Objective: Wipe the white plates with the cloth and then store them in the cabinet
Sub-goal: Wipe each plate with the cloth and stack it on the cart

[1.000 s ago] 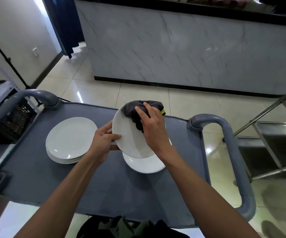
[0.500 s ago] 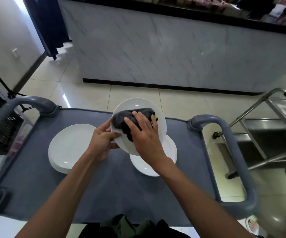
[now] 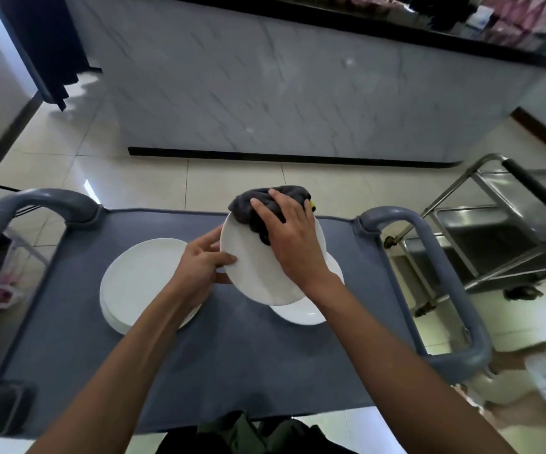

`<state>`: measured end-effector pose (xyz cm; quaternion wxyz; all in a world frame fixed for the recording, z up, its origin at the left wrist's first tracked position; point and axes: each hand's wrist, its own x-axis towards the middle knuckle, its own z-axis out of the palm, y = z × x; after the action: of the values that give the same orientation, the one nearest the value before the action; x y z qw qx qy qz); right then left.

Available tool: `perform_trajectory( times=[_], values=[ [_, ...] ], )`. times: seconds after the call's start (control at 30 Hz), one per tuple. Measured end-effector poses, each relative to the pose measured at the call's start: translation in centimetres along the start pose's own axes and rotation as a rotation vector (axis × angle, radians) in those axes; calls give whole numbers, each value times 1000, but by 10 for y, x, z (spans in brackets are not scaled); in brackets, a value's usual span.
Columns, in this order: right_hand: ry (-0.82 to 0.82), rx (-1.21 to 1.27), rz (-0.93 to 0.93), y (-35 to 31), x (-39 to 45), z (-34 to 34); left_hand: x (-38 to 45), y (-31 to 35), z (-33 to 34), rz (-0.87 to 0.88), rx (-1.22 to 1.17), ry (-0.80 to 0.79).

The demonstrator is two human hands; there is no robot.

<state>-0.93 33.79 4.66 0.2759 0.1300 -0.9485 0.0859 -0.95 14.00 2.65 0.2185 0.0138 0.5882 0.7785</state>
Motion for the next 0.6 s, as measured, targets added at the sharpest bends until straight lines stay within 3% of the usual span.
perform_trajectory(
  times=[0.3,0.6],
  values=[
    [-40,-23,147,-4,-14,-10,4,6,-15,8,-123,84],
    [-131,143,137,-40,-48,-13,15,11,-10,41,-160,144]
  ],
)
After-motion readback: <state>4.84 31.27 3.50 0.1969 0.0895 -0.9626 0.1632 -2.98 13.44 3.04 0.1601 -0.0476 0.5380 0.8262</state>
